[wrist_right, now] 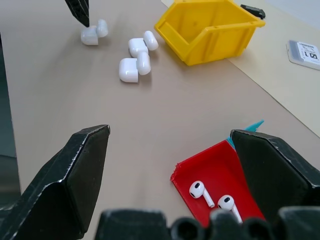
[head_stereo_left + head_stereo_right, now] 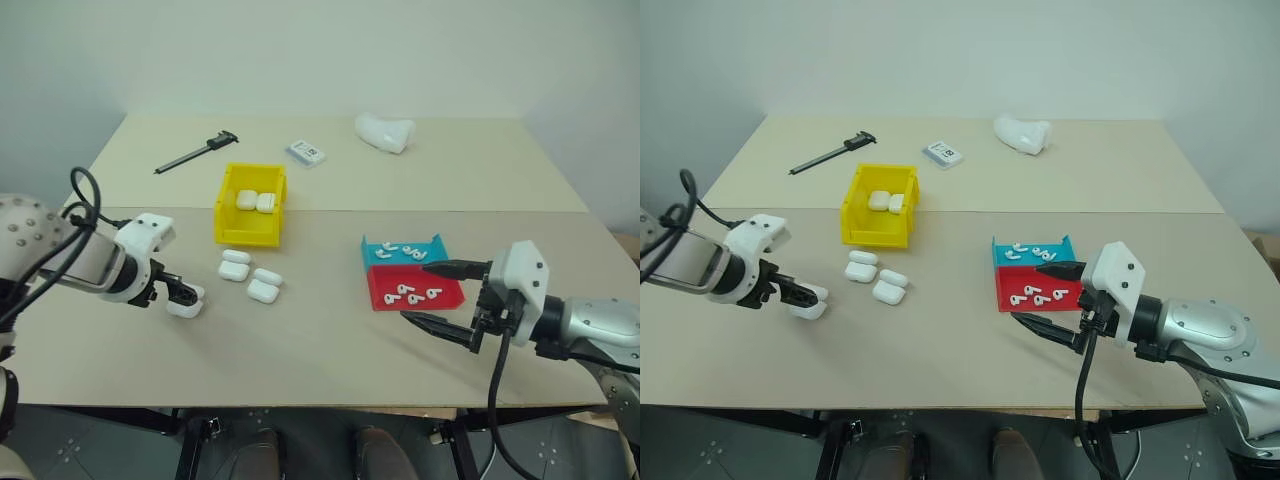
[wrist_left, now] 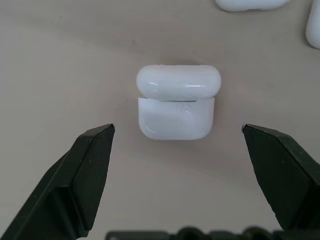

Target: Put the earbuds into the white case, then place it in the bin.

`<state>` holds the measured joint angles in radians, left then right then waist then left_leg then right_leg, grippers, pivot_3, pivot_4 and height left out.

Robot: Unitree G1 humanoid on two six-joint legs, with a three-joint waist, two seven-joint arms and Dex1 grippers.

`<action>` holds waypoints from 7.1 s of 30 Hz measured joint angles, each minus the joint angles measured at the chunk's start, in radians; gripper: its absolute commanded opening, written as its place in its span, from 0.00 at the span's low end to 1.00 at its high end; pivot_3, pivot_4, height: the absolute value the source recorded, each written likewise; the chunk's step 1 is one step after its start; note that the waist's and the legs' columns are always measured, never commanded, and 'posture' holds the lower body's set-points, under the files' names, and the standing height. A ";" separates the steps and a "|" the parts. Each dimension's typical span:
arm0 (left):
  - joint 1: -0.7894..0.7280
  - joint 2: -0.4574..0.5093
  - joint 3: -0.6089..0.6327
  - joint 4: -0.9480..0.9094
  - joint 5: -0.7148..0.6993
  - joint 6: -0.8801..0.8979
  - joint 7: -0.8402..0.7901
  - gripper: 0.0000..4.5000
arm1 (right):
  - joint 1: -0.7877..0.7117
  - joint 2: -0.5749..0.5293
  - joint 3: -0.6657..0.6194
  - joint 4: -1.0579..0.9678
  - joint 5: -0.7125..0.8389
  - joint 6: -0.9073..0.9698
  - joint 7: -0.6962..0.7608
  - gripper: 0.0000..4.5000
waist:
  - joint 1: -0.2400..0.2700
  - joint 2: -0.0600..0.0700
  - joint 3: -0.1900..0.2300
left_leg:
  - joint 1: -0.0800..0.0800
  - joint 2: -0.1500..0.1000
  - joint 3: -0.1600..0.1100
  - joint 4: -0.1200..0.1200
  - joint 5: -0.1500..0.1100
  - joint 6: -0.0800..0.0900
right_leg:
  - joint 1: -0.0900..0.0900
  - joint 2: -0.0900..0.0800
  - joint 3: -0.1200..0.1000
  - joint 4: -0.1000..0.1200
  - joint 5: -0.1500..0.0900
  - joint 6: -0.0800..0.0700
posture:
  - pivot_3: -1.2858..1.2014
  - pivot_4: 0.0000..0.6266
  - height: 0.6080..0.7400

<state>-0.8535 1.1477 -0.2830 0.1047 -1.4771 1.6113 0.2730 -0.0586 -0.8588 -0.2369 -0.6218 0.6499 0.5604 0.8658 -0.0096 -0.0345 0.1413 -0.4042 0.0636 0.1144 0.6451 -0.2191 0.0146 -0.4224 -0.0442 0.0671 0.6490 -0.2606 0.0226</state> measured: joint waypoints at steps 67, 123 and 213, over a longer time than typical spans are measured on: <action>0.286 -0.515 0.306 -0.290 0.661 -1.141 -1.184 0.63 | -0.493 -0.288 0.447 0.233 -0.344 0.072 0.191 1.00 | -0.001 0.002 -0.002 | -0.003 0.000 0.004 0.003 0.001 -0.002 | 0.001 0.001 -0.003 -0.002 0.002 -0.001 | 0.52 0.24 1.00; 0.393 -0.627 0.269 -0.463 0.623 -1.110 -1.379 0.63 | -0.810 0.045 0.734 1.024 -0.937 -0.360 0.529 0.14 | -0.005 0.004 -0.002 | -0.005 0.002 0.001 0.013 -0.001 0.003 | 0.001 0.002 -0.004 0.001 0.002 0.000 | 0.52 0.24 1.00; 0.344 -0.639 0.306 -0.378 0.651 -1.083 -1.440 0.63 | -1.220 0.232 0.848 1.596 -0.868 -0.705 0.401 0.90 | -0.013 0.009 -0.003 | -0.008 0.002 0.001 0.010 -0.002 0.004 | -0.001 0.002 -0.004 -0.001 0.002 0.001 | 0.52 0.24 1.00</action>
<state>-0.5095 0.5089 0.0232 -0.2737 -0.8260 0.5279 -1.1674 -1.2789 -0.6266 0.6111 0.9743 -0.2186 -0.1447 1.2666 -0.0230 -0.0257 0.1384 -0.4120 0.0657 0.1155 0.6548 -0.2213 0.0185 -0.4236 -0.0423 0.0627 0.6475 -0.2582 0.0235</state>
